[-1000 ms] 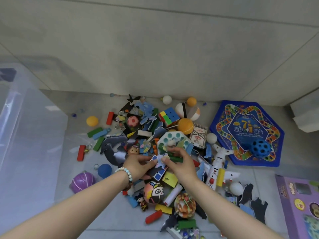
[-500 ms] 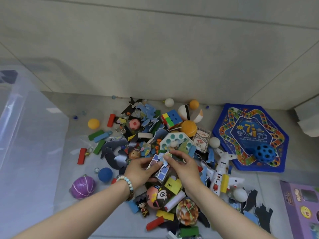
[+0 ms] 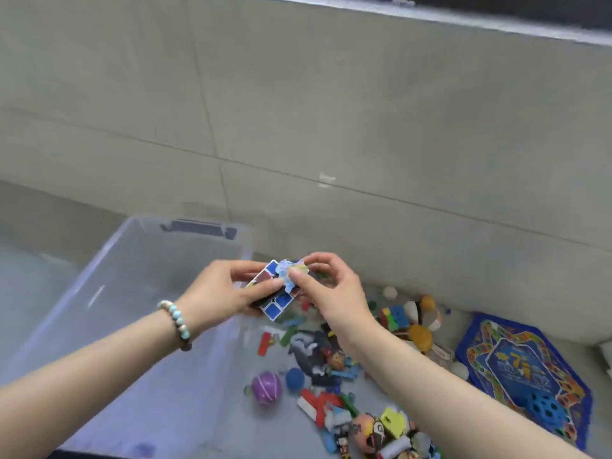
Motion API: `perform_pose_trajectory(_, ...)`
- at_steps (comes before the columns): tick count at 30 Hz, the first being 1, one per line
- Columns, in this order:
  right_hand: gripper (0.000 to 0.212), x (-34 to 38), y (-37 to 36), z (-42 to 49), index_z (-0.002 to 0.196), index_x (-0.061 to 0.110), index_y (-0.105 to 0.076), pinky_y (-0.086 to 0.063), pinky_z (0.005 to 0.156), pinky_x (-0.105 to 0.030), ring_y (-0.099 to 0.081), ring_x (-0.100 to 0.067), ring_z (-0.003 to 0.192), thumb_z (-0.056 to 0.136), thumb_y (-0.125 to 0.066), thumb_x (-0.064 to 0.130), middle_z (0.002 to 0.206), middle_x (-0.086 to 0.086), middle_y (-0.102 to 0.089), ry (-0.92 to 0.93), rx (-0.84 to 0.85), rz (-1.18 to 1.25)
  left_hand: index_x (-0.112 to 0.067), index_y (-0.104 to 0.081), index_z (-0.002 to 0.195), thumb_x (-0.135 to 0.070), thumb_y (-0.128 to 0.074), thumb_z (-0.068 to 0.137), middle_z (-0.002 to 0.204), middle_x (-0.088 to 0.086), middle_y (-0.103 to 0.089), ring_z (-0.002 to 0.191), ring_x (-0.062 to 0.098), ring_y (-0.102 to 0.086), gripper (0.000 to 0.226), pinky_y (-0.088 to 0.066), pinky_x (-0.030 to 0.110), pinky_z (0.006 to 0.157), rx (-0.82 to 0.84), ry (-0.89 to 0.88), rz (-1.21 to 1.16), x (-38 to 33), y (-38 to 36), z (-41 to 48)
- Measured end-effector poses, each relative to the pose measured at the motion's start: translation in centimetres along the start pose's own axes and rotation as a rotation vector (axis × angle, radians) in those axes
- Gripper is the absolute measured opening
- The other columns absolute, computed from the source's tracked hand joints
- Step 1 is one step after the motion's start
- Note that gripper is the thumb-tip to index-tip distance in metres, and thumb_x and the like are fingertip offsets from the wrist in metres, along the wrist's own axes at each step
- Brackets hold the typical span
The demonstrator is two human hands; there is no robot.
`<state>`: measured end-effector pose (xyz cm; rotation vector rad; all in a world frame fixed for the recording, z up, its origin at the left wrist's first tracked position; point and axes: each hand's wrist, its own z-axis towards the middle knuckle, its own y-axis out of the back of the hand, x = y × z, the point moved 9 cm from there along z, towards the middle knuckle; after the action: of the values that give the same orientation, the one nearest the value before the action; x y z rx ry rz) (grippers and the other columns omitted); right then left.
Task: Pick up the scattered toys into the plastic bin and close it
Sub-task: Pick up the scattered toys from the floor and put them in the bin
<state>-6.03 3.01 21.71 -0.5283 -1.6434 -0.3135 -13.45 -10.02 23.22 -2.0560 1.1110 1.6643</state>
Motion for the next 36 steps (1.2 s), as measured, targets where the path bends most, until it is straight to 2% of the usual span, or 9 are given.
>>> perform_pose_trajectory(6,0.020,-6.5,-16.3,-1.4,0.087,0.015,-0.054,-0.058,0.077,-0.042,-0.064,-0.026,0.087,0.079,-0.072,0.013,0.097,-0.010,-0.060,-0.239,0.277,-0.285,-0.024,-0.069,0.098,-0.022,-0.067,0.084,0.091,0.001,-0.074,0.074,0.009,-0.070,0.015,-0.057,0.022,0.064,-0.026,0.216,0.038,9.7,11.9,-6.9)
perform_pose_trajectory(11,0.019,-11.9,-18.2,-3.0,0.101,0.004,-0.056,-0.059,0.071,-0.030,-0.061,-0.022,0.085,0.084,-0.065,0.005,0.109,-0.019,-0.061,-0.450,0.395,-0.534,-0.018,-0.066,0.105,-0.019,-0.064,0.087,0.096,0.006,-0.070,0.078,0.011,-0.067,0.018,-0.057,0.025,0.069,0.022,0.390,-0.150,19.2,9.6,-8.1)
perform_pose_trajectory(15,0.048,-12.5,-17.4,-3.8,0.133,0.000,-0.045,-0.056,0.079,-0.025,-0.061,-0.025,0.107,0.087,-0.061,0.005,0.134,-0.014,-0.049,-0.524,0.508,-0.649,-0.013,-0.062,0.117,-0.023,-0.068,0.084,0.090,0.002,-0.067,0.056,0.002,-0.058,0.035,-0.049,0.018,0.058,0.035,0.410,-0.122,21.2,7.8,-7.3)
perform_pose_trajectory(18,0.048,-12.1,-16.8,-4.2,0.134,0.012,-0.046,-0.056,0.067,-0.019,-0.057,-0.020,0.109,0.088,-0.060,0.005,0.139,-0.007,-0.043,-0.512,0.556,-0.585,-0.014,-0.048,0.131,-0.027,-0.067,0.084,0.109,0.006,-0.065,0.084,0.013,-0.061,0.051,-0.051,0.024,0.077,-0.023,0.426,-0.128,20.7,8.3,-6.8)
perform_pose_trajectory(21,0.043,-11.1,-15.3,-4.5,0.129,0.018,-0.052,-0.057,0.066,-0.019,-0.062,-0.018,0.104,0.089,-0.058,0.005,0.136,0.001,-0.042,-0.441,0.580,-0.539,-0.016,-0.046,0.134,-0.028,-0.066,0.085,0.132,0.009,-0.054,0.117,0.021,-0.053,0.054,-0.043,0.031,0.095,-0.093,0.293,0.031,17.9,9.5,-6.5)
perform_pose_trajectory(25,0.031,-9.4,-10.4,-4.3,0.123,0.016,-0.057,-0.058,0.077,-0.025,-0.065,-0.013,0.098,0.092,-0.054,0.009,0.127,0.000,-0.057,-0.344,0.489,-0.569,-0.019,-0.051,0.129,-0.025,-0.067,0.084,0.130,0.002,-0.055,0.120,0.017,-0.052,0.049,-0.044,0.029,0.098,-0.166,0.107,0.095,13.2,9.4,-7.3)
perform_pose_trajectory(29,0.030,-8.7,-2.4,-5.6,0.120,0.020,-0.058,-0.056,0.076,-0.021,-0.064,-0.010,0.099,0.090,-0.059,0.016,0.120,0.001,-0.062,-0.367,0.423,-0.673,-0.018,-0.057,0.122,-0.022,-0.068,0.083,0.115,-0.003,-0.062,0.108,0.009,-0.059,0.041,-0.047,0.012,0.082,-0.026,-0.013,0.087,9.1,3.7,-7.3)
perform_pose_trajectory(33,0.032,-10.8,6.0,-8.2,0.118,0.024,-0.057,-0.053,0.080,-0.021,-0.060,-0.007,0.102,0.087,-0.064,0.023,0.122,0.003,-0.060,-0.466,0.425,-0.761,-0.016,-0.057,0.122,-0.022,-0.070,0.082,0.120,0.002,-0.063,0.105,0.011,-0.061,0.042,-0.050,0.024,0.091,0.148,-0.021,0.121,8.8,-4.8,-4.9)
perform_pose_trajectory(36,0.039,-14.9,11.3,-10.1,0.120,0.030,-0.055,-0.047,0.091,-0.026,-0.054,-0.011,0.113,0.083,-0.068,0.033,0.128,0.007,-0.051,-0.532,0.405,-0.812,-0.017,-0.040,0.138,-0.031,-0.069,0.082,0.142,0.004,-0.044,0.123,0.017,-0.048,0.065,-0.040,0.027,0.102,0.260,0.071,0.403,13.8,-10.4,-2.5)
